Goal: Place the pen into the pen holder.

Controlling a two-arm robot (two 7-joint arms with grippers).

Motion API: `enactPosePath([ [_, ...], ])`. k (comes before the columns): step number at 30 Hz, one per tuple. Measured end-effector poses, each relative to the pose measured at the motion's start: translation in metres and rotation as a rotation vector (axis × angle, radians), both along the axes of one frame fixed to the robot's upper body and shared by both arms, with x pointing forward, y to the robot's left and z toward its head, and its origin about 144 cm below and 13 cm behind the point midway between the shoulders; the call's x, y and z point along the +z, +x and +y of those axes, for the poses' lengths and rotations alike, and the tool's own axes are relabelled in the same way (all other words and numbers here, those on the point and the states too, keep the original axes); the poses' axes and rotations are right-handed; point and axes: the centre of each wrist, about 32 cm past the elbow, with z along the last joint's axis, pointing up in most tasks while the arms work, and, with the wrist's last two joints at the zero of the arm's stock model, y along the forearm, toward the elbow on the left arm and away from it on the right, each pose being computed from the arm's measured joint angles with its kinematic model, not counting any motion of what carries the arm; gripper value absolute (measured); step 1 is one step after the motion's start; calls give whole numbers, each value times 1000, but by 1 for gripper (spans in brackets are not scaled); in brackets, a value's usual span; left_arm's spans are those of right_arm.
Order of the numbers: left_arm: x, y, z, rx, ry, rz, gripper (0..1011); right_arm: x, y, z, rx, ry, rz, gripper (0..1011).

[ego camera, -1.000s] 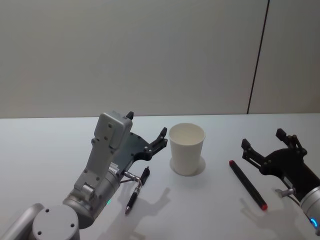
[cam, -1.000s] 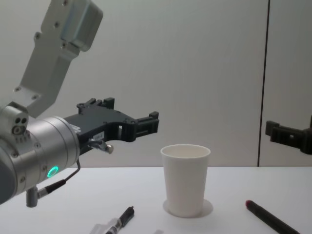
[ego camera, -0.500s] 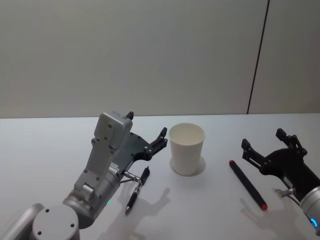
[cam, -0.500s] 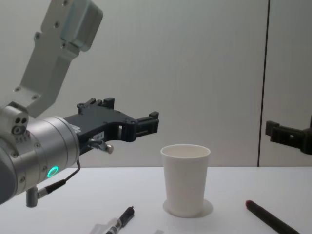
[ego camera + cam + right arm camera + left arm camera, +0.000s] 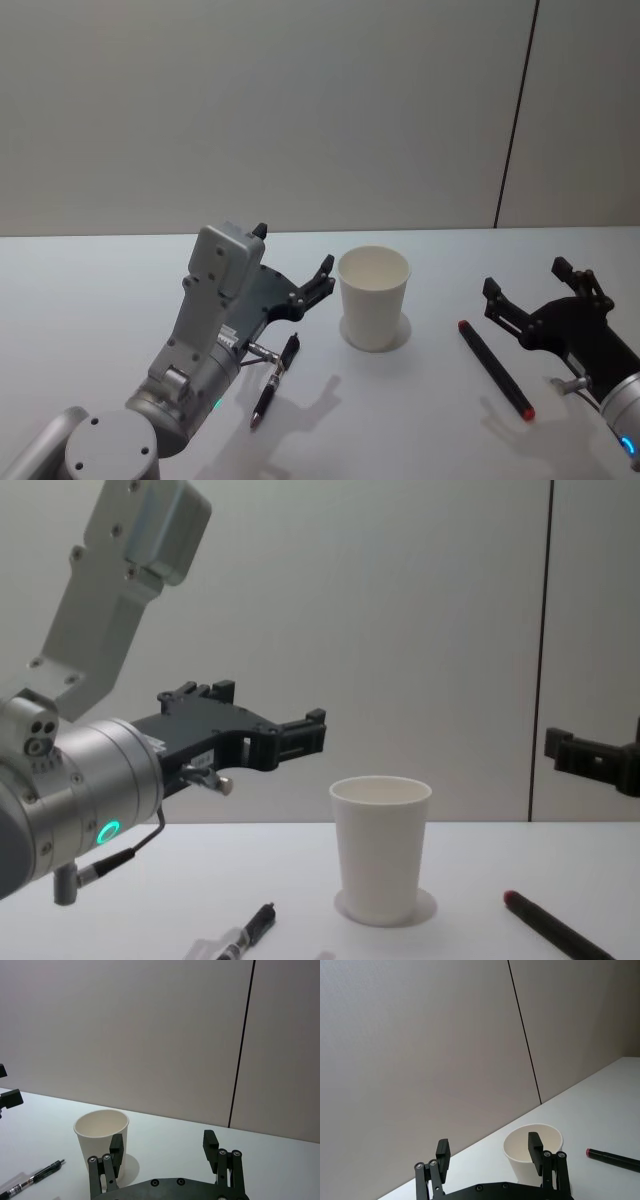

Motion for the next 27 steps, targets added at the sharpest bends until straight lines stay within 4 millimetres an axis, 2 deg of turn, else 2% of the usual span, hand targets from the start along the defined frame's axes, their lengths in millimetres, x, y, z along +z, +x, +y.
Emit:
enactPosePath([
  [12,0,0,0,0,0,0,998,3,-1,-3,3,2,4,1001],
  [27,0,0,0,0,0,0,998,16,-4,-14,-2,26,69,1001],
])
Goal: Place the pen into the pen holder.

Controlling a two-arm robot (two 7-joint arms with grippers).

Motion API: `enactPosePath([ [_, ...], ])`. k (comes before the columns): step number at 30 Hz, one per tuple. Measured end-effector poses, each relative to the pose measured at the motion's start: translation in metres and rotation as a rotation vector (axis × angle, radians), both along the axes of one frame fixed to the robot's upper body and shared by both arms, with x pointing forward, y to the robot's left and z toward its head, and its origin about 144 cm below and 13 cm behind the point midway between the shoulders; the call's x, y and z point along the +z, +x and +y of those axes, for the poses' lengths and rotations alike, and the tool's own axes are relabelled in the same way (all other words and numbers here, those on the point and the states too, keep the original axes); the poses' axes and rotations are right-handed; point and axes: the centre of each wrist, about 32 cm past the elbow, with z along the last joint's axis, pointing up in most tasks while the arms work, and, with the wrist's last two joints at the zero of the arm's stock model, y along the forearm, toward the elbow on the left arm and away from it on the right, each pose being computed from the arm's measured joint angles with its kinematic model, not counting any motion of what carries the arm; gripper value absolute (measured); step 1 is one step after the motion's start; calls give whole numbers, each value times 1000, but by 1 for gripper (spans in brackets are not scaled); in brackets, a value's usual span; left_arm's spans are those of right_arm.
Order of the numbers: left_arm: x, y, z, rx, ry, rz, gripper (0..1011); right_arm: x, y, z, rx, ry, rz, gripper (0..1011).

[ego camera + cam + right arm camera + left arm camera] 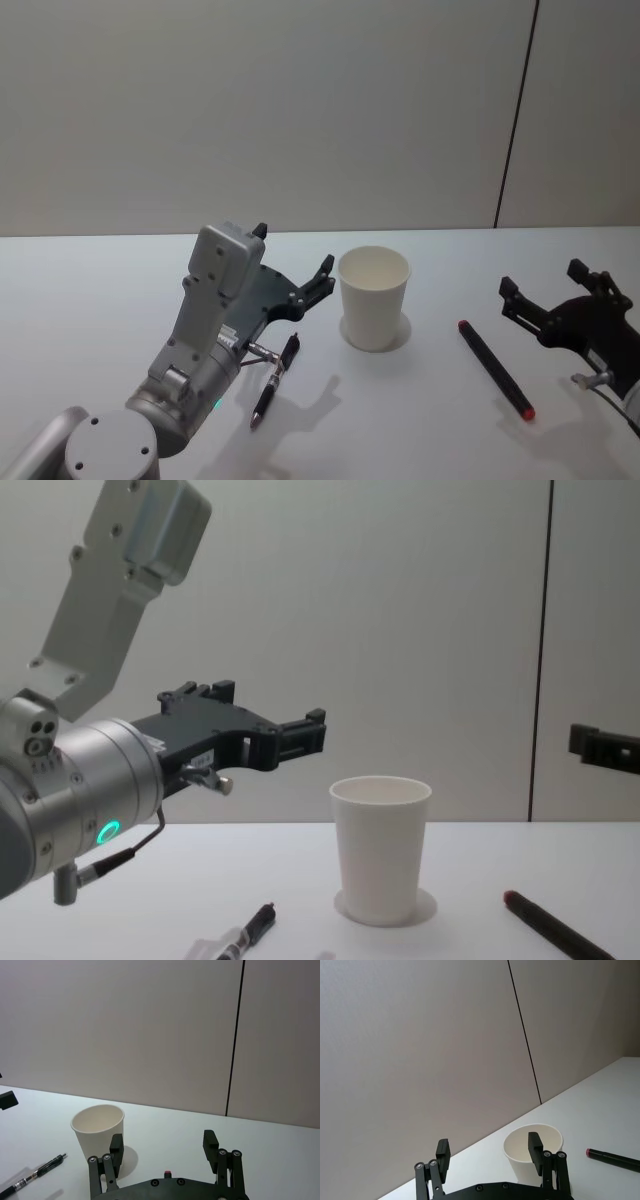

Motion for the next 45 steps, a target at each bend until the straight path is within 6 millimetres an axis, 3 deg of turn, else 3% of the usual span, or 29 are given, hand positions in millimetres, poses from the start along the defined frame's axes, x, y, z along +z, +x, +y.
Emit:
enactPosePath([
  [16,0,0,0,0,0,0,998,16,11,-3,14,-18,100,1001],
  [45,0,0,0,0,0,0,998,36,49,5,57,-29,351,1001],
])
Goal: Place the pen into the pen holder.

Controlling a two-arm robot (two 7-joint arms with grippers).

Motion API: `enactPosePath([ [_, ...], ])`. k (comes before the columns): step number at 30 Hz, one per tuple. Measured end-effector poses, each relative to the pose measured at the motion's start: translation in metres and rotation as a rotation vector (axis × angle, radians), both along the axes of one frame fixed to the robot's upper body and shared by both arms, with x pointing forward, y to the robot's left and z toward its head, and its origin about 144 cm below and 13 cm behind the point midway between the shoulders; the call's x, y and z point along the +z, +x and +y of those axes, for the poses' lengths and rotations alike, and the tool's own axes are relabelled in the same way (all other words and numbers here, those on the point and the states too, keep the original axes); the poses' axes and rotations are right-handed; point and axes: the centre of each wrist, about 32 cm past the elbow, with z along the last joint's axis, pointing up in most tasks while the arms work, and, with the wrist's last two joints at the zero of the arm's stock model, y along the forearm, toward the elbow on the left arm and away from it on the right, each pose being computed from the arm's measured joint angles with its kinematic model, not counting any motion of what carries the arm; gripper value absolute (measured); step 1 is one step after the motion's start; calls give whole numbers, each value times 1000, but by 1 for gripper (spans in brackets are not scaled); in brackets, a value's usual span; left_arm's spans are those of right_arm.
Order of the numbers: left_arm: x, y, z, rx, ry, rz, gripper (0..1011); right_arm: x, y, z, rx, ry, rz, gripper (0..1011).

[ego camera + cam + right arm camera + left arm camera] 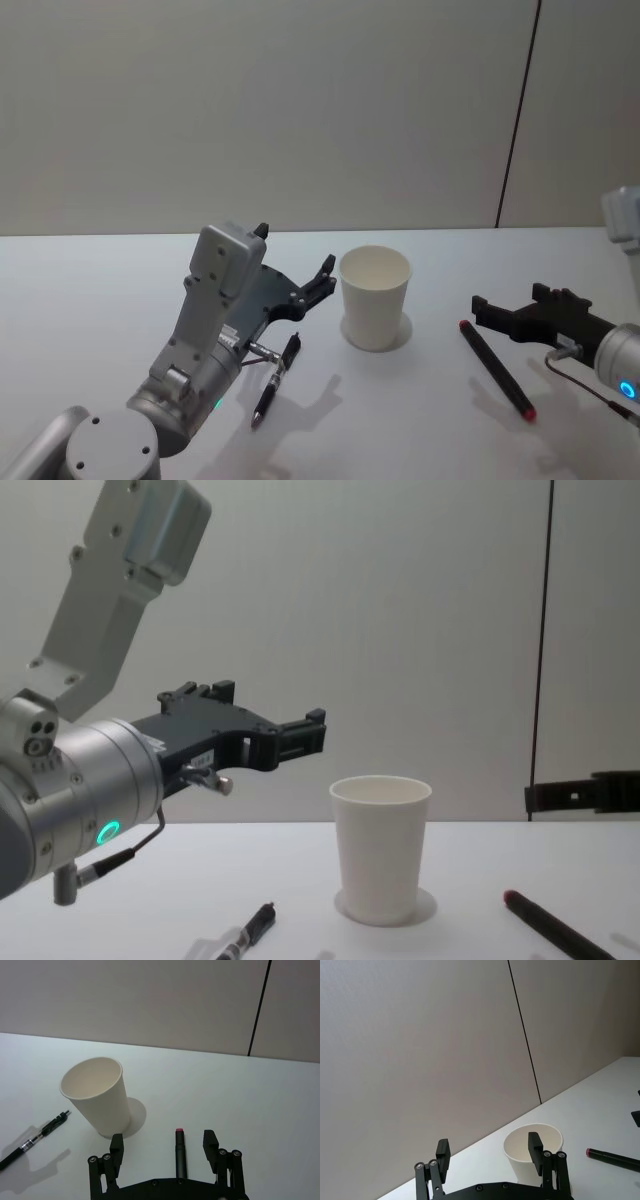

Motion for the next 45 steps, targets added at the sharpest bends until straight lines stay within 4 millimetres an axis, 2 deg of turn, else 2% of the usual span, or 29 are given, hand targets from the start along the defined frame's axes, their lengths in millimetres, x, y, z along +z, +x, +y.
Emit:
enactPosePath([
  [21,0,0,0,0,0,0,998,13,35,3,-16,-33,237,1001],
  [45,0,0,0,0,0,0,998,28,70,20,46,-130,417,1001],
])
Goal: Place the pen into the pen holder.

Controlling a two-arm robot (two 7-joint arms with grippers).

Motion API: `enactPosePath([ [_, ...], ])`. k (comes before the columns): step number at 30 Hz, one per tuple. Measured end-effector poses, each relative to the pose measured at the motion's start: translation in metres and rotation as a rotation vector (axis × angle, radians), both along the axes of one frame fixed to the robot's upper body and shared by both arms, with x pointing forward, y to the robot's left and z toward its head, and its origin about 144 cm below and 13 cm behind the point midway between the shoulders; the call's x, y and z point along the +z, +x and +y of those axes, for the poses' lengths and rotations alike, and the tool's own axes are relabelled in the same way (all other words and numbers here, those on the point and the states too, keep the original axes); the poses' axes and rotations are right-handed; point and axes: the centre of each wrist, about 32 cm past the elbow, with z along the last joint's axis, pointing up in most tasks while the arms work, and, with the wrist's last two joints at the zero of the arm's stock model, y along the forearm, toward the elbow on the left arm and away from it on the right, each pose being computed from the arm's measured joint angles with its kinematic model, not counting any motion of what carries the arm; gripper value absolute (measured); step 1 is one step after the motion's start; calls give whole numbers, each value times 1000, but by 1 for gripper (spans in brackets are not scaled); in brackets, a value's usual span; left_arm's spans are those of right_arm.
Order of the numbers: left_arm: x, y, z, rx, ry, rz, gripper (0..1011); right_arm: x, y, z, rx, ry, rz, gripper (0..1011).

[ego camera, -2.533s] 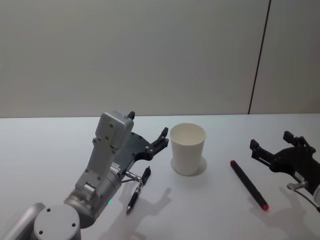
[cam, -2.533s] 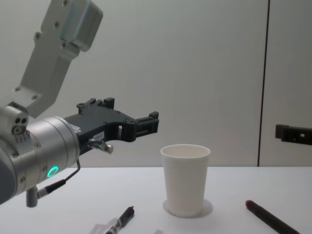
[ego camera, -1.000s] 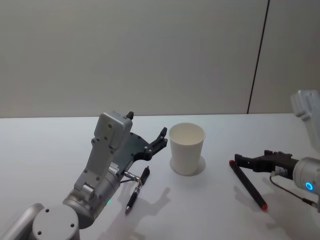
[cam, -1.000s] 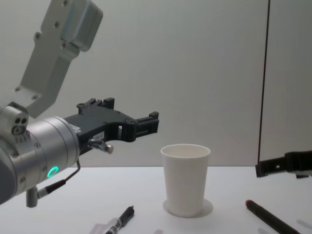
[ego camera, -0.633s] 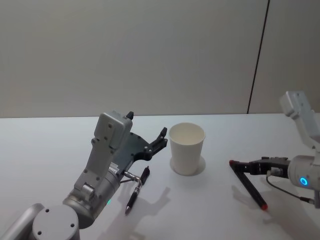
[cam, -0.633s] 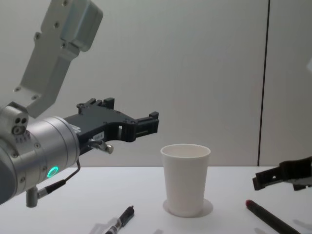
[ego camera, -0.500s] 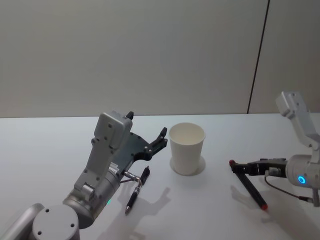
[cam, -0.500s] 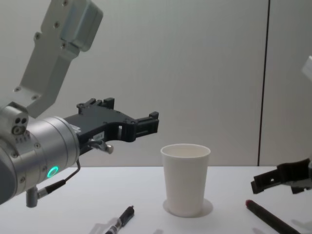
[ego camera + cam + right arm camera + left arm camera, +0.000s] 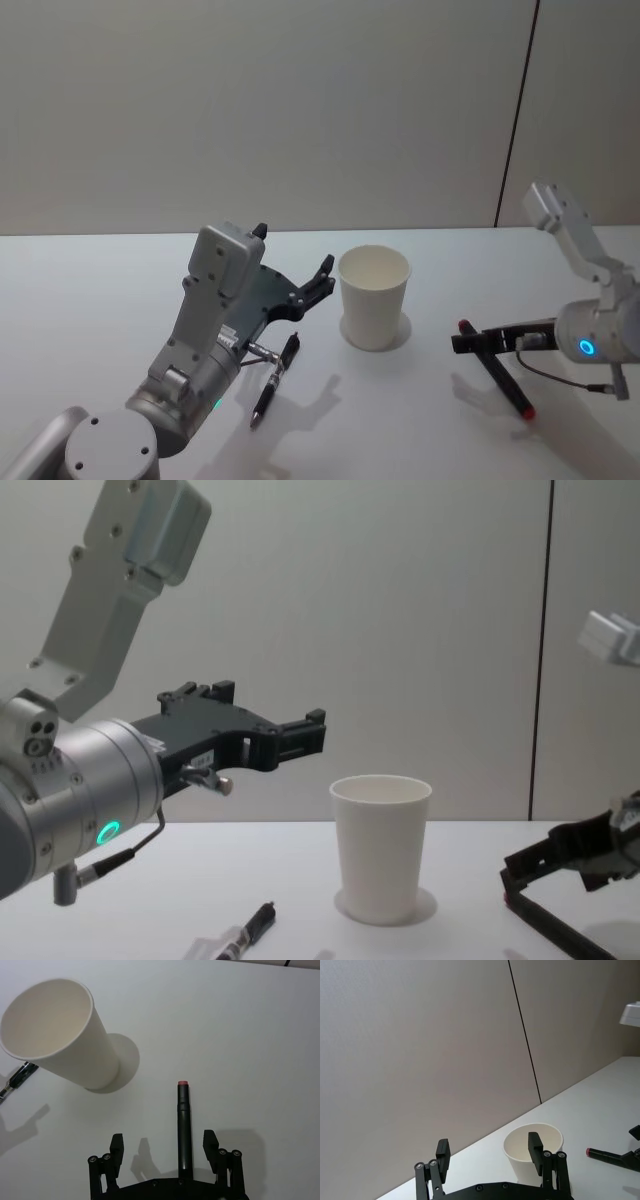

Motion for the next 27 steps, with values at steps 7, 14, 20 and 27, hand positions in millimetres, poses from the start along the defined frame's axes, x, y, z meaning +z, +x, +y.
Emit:
enactPosePath([
  [7,0,0,0,0,0,0,998,2,9,3,7,-20,34,1001],
  [14,0,0,0,0,0,0,998,1,18,3,5,-34,60,1001],
  [20,0,0,0,0,0,0,998,1,25,1,0,-46,76,1001],
  [27,0,0,0,0,0,0,999,-1,32,0,-2,-58,89,1001],
])
